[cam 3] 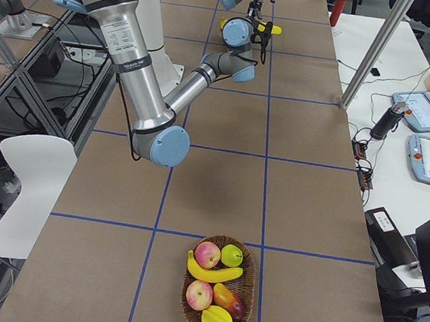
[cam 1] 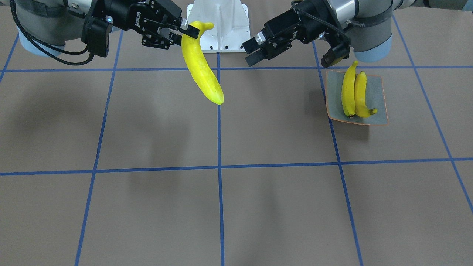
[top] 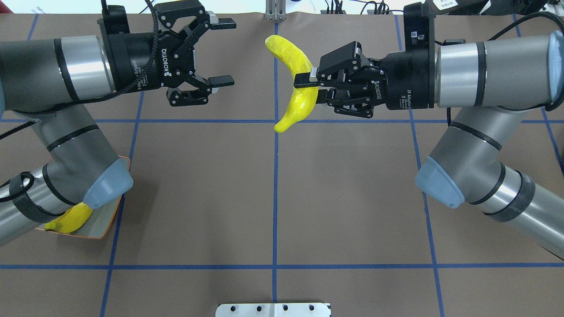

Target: Transfer all bananas from basket to plate

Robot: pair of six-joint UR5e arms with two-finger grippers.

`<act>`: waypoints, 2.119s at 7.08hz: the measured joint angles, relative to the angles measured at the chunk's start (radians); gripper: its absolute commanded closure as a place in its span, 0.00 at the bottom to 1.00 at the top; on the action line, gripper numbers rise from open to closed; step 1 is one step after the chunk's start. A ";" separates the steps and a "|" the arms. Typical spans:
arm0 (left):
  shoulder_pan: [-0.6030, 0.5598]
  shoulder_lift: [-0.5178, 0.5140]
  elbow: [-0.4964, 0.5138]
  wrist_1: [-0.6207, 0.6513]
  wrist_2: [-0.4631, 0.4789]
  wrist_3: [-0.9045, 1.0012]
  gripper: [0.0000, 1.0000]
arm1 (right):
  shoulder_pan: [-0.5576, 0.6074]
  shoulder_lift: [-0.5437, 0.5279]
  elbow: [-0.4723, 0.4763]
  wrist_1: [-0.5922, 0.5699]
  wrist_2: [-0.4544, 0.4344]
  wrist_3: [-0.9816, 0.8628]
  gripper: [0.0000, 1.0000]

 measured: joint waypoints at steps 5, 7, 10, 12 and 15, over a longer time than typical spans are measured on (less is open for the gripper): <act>0.163 -0.052 0.016 -0.019 0.219 -0.015 0.00 | -0.002 0.000 0.002 0.043 -0.042 0.045 1.00; 0.180 -0.088 0.049 -0.018 0.260 -0.014 0.00 | -0.002 -0.001 0.004 0.045 -0.040 0.048 1.00; 0.182 -0.129 0.099 -0.019 0.305 -0.014 0.00 | -0.002 -0.005 0.017 0.044 -0.035 0.054 1.00; 0.182 -0.141 0.112 -0.021 0.326 -0.015 0.03 | -0.003 -0.007 0.019 0.044 -0.032 0.055 1.00; 0.182 -0.149 0.118 -0.025 0.332 -0.016 0.27 | -0.005 -0.011 0.021 0.045 -0.031 0.055 1.00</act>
